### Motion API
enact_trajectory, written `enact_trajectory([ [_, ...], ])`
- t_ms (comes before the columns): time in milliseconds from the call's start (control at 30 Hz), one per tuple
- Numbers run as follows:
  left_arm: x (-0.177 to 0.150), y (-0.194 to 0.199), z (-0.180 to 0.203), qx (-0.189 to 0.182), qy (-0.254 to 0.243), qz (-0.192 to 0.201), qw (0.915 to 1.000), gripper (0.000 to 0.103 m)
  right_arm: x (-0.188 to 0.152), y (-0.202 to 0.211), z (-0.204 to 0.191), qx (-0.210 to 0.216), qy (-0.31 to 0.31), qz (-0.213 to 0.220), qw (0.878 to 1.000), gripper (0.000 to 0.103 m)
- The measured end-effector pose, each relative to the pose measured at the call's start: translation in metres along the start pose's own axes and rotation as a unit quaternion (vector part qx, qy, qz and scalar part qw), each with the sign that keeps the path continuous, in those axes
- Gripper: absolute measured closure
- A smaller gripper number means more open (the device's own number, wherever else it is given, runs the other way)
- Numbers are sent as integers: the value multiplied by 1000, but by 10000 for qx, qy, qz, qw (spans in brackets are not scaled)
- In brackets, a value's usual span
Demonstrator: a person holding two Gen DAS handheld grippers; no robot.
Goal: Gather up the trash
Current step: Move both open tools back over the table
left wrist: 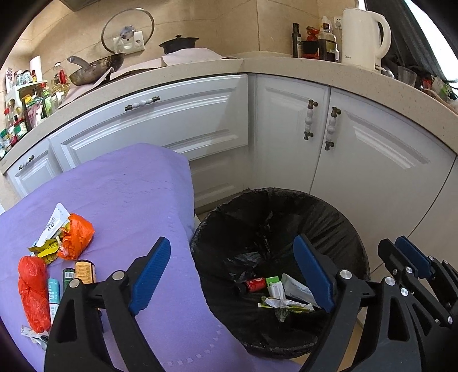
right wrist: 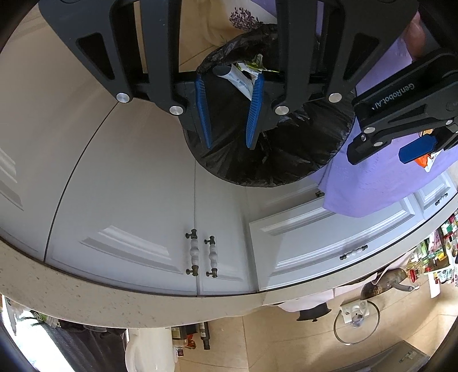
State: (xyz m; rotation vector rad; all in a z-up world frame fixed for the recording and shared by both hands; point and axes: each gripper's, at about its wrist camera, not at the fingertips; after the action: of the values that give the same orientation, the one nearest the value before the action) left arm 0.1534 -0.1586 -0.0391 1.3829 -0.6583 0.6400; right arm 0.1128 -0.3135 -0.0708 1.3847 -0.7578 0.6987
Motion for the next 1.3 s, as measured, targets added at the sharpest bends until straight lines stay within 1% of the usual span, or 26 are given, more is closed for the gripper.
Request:
enact_trajectory([
  [200,2,15,-10,1,-16,108,9999,18,1,5,-6,59,52,7,10000,78],
  [300,2,26,-22,34,6,127,9999,18,1,11,-14,128,98,26,9999,78],
  [433,1,42,-45,186,28,181,9997,18,1,19,-29,247,166,51,9995,78],
  [600,-2,65,-85,443,230,316,9983,18,0,32,-56,464,301,77,9984,78],
  [700,-5,79,-112,653,369,412,9963,18,-1,42,-78,663,406,106,9969,78],
  [800,-12,92,-145,970,521,482,9928,18,-2,49,-98,826,534,133,9951,78],
  [900,-20,99,-172,1221,648,471,9893,18,-4,56,-123,1030,687,143,9922,78],
  [1033,-34,109,-216,1610,939,395,9817,18,-10,65,-159,1327,930,117,9867,78],
  [1233,-53,122,-263,2046,1239,324,9704,18,-20,80,-205,1759,1280,75,9760,78],
  [1300,-59,126,-275,2141,1317,320,9674,18,-24,86,-220,1914,1413,74,9713,78],
])
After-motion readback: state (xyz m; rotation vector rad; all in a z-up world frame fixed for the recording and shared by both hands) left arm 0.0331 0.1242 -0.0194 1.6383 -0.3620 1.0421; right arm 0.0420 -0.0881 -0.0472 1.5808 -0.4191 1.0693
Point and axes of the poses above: each gripper's, at about its wrist camera, not at the fingertips, and y roughly against the way its jaws point, z to its right, x to its top, and after that the axes turned 10 degrees about y, right-handed
